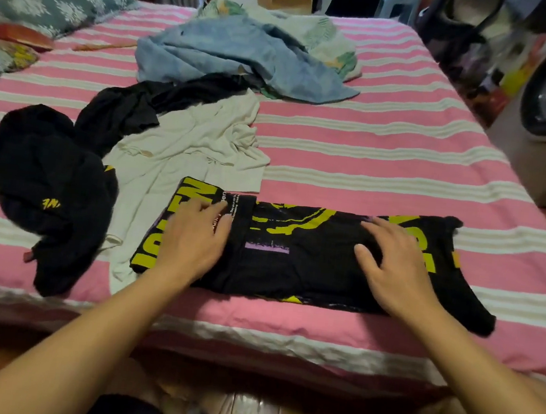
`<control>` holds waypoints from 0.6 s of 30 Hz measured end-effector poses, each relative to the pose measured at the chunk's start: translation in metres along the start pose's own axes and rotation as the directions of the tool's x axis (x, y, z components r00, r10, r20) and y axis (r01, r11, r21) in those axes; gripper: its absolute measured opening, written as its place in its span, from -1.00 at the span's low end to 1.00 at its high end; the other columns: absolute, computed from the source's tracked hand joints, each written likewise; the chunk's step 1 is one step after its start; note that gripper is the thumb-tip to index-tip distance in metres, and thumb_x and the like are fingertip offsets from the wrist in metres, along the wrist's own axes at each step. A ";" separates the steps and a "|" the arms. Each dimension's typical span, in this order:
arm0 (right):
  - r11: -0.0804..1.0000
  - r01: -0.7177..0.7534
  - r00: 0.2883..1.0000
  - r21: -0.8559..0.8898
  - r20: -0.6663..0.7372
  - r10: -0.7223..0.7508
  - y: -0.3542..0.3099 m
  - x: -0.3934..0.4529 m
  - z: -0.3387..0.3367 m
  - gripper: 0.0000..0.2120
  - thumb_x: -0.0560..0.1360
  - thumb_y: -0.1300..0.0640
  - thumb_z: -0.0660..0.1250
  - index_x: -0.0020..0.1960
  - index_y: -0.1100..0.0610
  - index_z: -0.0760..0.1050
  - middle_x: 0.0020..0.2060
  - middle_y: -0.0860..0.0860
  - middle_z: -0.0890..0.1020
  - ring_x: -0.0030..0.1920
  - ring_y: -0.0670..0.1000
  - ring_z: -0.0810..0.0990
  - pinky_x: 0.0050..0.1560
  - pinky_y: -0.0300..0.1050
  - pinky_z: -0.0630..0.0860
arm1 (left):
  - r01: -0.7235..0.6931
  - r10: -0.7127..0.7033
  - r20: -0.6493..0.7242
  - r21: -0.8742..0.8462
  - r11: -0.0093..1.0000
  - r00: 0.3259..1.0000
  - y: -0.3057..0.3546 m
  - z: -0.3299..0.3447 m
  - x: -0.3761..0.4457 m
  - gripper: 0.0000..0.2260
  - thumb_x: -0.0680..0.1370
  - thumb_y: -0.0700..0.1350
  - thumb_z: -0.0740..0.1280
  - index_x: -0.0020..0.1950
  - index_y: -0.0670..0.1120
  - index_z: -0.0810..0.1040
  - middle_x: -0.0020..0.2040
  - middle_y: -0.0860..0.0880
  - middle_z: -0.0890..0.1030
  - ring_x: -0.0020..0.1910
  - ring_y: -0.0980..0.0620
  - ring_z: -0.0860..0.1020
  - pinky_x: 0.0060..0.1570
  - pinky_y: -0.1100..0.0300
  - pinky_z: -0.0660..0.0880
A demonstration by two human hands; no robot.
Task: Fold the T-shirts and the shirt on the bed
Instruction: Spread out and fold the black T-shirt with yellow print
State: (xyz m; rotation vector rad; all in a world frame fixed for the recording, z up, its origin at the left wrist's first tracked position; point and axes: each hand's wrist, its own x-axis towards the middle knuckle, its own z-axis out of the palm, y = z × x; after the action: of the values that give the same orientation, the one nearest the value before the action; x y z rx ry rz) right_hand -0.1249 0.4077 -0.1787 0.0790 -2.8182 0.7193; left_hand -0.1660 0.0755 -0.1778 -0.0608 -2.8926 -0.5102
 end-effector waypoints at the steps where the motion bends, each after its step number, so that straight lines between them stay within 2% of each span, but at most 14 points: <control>1: 0.996 -0.071 0.997 -0.049 -0.043 0.069 0.017 0.001 -0.005 -0.40 0.53 -0.19 0.09 0.43 0.12 0.47 0.41 0.10 0.48 0.43 0.15 0.36 0.49 0.10 0.22 | -0.044 0.050 -0.033 0.171 0.984 0.998 -0.010 0.005 0.001 -0.56 0.66 0.16 0.07 0.44 0.04 0.51 0.40 -0.15 0.48 0.43 -0.21 0.36 0.37 -0.13 0.32; 2: 0.984 -0.152 0.987 -0.097 -0.065 0.147 0.034 0.002 -0.009 -0.37 0.52 -0.20 0.06 0.43 0.13 0.47 0.41 0.13 0.47 0.43 0.18 0.36 0.49 0.12 0.21 | -0.080 0.071 0.040 0.292 0.953 0.997 -0.019 0.013 0.002 -0.51 0.66 0.21 0.01 0.55 0.12 0.36 0.54 -0.14 0.34 0.54 -0.21 0.22 0.48 -0.17 0.16; 4: 0.930 -0.313 0.949 -0.194 -0.043 0.311 0.063 0.002 -0.016 -0.35 0.52 -0.22 0.03 0.49 0.11 0.39 0.48 0.20 0.38 0.49 0.25 0.28 0.51 0.17 0.16 | -0.108 0.001 0.297 0.346 0.932 0.955 -0.031 0.027 0.010 -0.43 0.65 0.32 -0.13 0.65 0.21 0.00 0.68 -0.06 0.02 0.64 -0.18 -0.07 0.58 -0.17 -0.13; 6: 0.862 -0.456 0.887 -0.220 -0.038 0.460 0.079 -0.001 -0.022 -0.38 0.58 -0.16 0.10 0.55 0.12 0.27 0.52 0.27 0.26 0.50 0.32 0.21 0.50 0.21 0.14 | -0.074 -0.078 0.434 0.323 0.943 0.898 -0.030 0.035 0.022 -0.40 0.62 0.37 -0.18 0.64 0.24 -0.19 0.68 0.00 -0.13 0.64 -0.15 -0.18 0.58 -0.18 -0.20; 9: 0.761 -0.634 0.772 -0.141 -0.057 0.633 0.078 -0.006 -0.032 -0.38 0.62 -0.07 0.21 0.55 0.23 0.18 0.41 0.37 0.30 0.40 0.39 0.29 0.39 0.22 0.26 | -0.048 -0.112 0.448 0.331 0.943 0.887 -0.025 0.037 0.028 -0.40 0.61 0.39 -0.17 0.62 0.28 -0.24 0.67 0.01 -0.18 0.64 -0.16 -0.20 0.57 -0.20 -0.21; 12: 0.713 -0.694 0.713 -0.098 0.041 0.699 0.073 0.004 -0.032 -0.41 0.62 -0.12 0.22 0.41 0.33 0.30 0.30 0.34 0.44 0.28 0.37 0.45 0.20 0.15 0.42 | -0.051 -0.138 0.450 0.384 0.922 0.882 -0.020 0.034 0.032 -0.39 0.58 0.44 -0.18 0.60 0.34 -0.25 0.68 -0.02 -0.15 0.64 -0.21 -0.13 0.56 -0.26 -0.11; 15: 0.764 -0.643 0.759 -0.053 0.090 0.645 0.074 0.013 -0.034 -0.53 0.61 -0.09 0.30 0.23 0.33 0.48 0.19 0.31 0.57 0.18 0.33 0.54 0.00 0.04 0.42 | -0.085 -0.129 0.427 0.446 0.891 0.895 -0.008 0.025 0.043 -0.37 0.54 0.48 -0.20 0.59 0.38 -0.23 0.68 -0.04 -0.08 0.61 -0.26 0.00 0.52 -0.27 0.01; 18: 0.804 -0.594 0.804 -0.027 -0.044 0.593 0.083 0.026 -0.072 -0.65 0.59 -0.02 0.35 0.20 0.25 0.55 0.12 0.31 0.62 0.15 0.34 0.57 0.01 0.07 0.46 | -0.156 -0.043 0.395 0.458 0.875 0.918 0.008 0.025 0.051 -0.37 0.55 0.45 -0.23 0.61 0.33 -0.19 0.68 -0.01 -0.08 0.63 -0.21 -0.06 0.55 -0.23 -0.07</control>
State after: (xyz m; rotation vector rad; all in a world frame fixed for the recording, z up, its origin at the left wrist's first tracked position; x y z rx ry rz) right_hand -0.1445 0.5157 -0.1498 -0.8570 -2.8171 0.7643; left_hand -0.2199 0.0917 -0.1881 -0.1936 -3.3031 0.2888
